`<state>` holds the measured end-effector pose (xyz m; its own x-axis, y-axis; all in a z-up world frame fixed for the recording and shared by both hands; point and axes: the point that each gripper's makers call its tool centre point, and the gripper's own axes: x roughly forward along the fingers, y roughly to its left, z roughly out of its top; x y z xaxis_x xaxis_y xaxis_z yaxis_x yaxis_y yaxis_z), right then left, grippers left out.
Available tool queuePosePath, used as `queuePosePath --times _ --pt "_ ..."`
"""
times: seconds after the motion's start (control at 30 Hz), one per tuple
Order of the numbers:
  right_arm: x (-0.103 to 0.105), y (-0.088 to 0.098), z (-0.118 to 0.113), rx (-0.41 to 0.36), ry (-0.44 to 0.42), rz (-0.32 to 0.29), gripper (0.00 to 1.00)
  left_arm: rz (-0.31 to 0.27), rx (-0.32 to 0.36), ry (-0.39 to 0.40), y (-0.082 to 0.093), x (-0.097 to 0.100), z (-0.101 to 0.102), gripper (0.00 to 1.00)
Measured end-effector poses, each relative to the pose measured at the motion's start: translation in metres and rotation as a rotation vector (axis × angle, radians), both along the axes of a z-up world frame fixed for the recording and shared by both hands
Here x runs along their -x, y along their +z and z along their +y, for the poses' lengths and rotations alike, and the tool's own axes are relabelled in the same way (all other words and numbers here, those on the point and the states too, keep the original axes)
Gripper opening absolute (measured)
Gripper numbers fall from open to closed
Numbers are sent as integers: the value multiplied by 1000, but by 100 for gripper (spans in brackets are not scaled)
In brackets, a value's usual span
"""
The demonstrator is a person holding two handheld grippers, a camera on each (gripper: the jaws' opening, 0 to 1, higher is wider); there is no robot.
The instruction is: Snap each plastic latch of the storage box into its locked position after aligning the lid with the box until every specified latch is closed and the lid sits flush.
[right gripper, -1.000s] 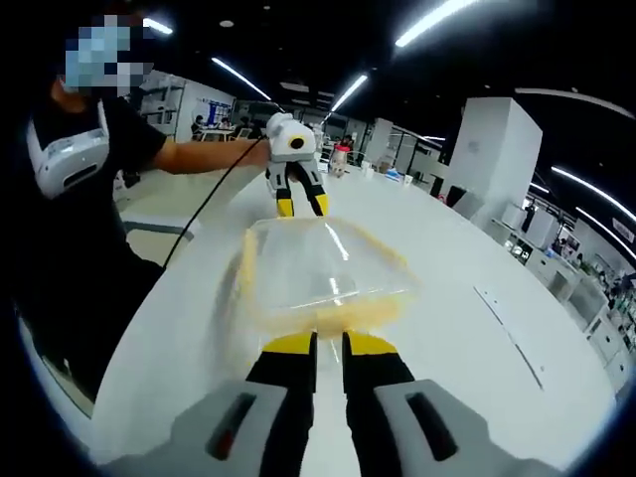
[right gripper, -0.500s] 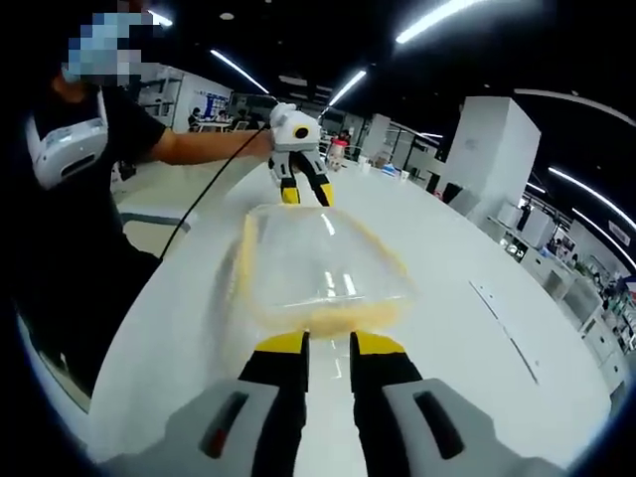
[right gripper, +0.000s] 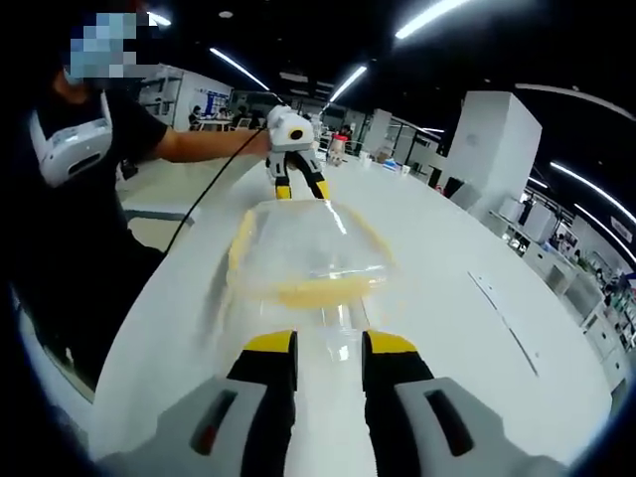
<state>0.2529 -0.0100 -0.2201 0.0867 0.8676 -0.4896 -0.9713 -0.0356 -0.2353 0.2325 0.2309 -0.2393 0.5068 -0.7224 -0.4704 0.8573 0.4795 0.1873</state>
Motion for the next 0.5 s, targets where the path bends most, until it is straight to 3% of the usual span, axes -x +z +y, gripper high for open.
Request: queuePosePath --times 0.5 --pt "18 3 4 11 61 12 28 2 28 -31 -1 12 -4 42"
